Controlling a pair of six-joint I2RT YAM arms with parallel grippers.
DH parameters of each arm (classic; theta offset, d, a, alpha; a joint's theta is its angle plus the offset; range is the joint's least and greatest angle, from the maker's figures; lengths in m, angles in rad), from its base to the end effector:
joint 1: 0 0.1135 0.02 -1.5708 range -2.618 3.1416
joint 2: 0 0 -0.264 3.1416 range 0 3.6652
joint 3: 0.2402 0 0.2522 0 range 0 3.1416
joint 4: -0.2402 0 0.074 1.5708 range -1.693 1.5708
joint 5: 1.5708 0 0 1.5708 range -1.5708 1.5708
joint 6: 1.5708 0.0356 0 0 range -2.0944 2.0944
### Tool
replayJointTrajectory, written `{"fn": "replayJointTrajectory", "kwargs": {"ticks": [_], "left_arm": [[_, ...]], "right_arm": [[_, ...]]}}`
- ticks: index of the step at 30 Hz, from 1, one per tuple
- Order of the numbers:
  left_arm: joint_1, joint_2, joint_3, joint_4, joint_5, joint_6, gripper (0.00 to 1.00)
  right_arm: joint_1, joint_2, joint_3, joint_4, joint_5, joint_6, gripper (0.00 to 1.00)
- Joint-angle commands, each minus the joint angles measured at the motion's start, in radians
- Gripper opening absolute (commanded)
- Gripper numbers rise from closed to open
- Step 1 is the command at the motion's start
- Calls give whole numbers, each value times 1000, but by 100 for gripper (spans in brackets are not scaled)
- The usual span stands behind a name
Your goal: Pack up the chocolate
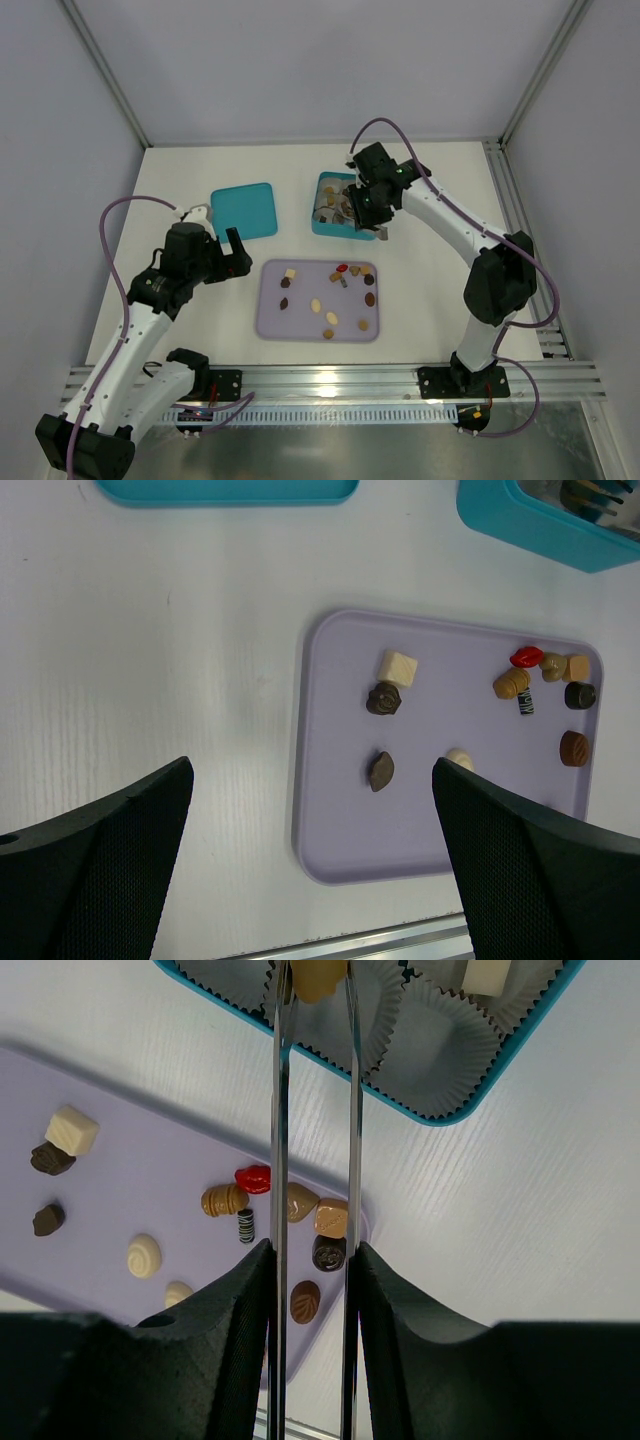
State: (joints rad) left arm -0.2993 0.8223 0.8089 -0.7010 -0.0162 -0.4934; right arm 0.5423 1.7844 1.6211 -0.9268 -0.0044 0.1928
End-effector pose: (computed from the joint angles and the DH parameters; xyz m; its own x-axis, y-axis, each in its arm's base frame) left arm 0.1615 -0.0492 0.2918 -0.6855 -0.2841 -0.6704 -0.0471 0.9361 -0.3485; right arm 0.3238 0.1953 0.2937 -0.8446 -0.2852 -0.4531 -0.3627 0.9273 0.0924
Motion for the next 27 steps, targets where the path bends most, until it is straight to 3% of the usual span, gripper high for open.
{"fn": "replayJointTrajectory", "kwargs": {"ticks": [1,27], "left_arm": [[-3,-8,9,14,-11,3,100],[-3,-3,9,12,-14,1,100]], "right_arm": [[-7,-60,37,-6,-6,-12,40],[-15,-48,52,2,-17,-16,43]]}}
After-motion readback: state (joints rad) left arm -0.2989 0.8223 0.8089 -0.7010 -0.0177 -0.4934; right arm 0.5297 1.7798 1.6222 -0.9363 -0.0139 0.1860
